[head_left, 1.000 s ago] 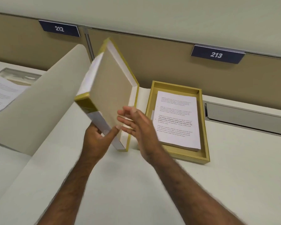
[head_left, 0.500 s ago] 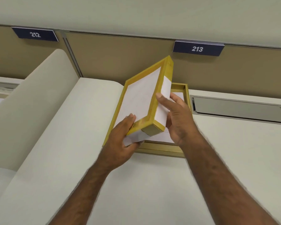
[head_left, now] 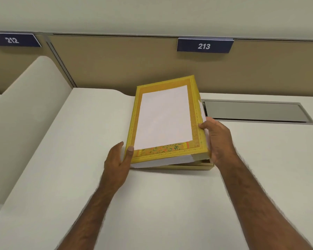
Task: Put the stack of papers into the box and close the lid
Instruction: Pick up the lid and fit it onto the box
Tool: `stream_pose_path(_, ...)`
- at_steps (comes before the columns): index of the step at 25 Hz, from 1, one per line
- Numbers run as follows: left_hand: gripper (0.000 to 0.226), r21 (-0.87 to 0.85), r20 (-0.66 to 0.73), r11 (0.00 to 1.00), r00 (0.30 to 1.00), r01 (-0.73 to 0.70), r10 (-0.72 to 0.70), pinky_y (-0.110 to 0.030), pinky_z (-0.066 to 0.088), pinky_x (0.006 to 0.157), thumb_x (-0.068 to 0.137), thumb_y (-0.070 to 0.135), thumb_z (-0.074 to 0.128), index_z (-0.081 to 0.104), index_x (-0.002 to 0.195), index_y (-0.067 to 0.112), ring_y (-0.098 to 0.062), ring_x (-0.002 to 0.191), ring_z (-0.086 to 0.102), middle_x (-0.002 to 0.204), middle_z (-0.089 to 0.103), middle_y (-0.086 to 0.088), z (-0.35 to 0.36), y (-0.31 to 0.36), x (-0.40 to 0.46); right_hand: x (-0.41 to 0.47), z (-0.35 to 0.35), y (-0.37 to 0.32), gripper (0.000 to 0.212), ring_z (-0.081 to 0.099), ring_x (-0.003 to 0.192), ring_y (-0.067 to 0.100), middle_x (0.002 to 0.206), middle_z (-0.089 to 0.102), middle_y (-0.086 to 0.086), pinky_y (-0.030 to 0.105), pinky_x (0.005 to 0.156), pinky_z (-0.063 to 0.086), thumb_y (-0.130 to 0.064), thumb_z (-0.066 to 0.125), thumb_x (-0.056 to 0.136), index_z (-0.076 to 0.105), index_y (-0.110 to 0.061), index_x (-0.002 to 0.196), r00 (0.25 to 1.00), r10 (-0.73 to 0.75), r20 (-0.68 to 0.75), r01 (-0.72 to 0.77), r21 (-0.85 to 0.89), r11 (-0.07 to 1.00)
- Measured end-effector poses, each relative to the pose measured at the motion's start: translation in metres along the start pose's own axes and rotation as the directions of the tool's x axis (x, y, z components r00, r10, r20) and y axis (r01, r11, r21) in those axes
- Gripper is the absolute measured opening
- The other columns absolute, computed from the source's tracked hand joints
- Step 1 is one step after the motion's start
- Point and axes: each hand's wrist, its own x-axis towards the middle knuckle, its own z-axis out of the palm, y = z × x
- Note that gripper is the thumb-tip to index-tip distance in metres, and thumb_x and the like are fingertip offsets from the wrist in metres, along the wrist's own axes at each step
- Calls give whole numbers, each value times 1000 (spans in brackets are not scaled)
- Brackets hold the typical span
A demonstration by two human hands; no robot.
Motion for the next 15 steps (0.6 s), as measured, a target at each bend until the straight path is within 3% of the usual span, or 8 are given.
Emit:
stream_pose_path(3,69,-81,73,996,997,-22,28,-41,52,111,95,60,51,58,146,14,-20,130,63,146,64,-8,6,3,7,13,-21,13,30,79,96,24,109,81,1,28,71,65,-16,75,97,75,-17,127,996,-43,-72,29,-182,983)
stream_pose_path(4,62,-104,82,994,996,-36,44,-31,57,101,98,56,52,60,144,15,-16,122,66,143,65,-6,8,5,9,15,-26,18,31,77,93,21,111,80,1,27,69,62,-17,75,99,75,-17,130,994,-69,-85,45,-260,965)
stream_pose_path(6,53,-97,56,994,997,-56,62,-11,49,88,104,43,54,59,147,12,-15,119,64,144,64,-6,12,6,11,18,-33,27,35,79,100,22,123,79,6,37,84,65,-20,74,101,74,-15,136,991,-97,-88,59,-363,930)
stream_pose_path(9,47,-105,30,992,996,-75,78,-16,48,92,107,32,56,58,150,10,-20,127,61,146,62,-7,20,5,11,17,-40,30,39,79,111,25,123,81,3,49,100,64,-28,69,104,71,-20,142,992,-105,-66,61,-471,880)
stream_pose_path(13,44,-142,-6,984,994,-110,110,-5,47,89,108,23,57,56,150,9,-17,126,60,143,60,-3,24,6,8,15,-46,34,40,75,108,22,120,80,-3,35,82,59,-34,60,107,69,-22,144,993,-114,-45,61,-622,781)
stream_pose_path(15,43,-142,-24,981,991,-133,131,-15,49,95,108,18,57,56,149,7,-20,128,59,142,60,-7,25,6,8,14,-45,41,39,70,108,24,129,78,3,33,81,52,-34,56,111,68,-20,145,988,-149,-30,84,-708,701)
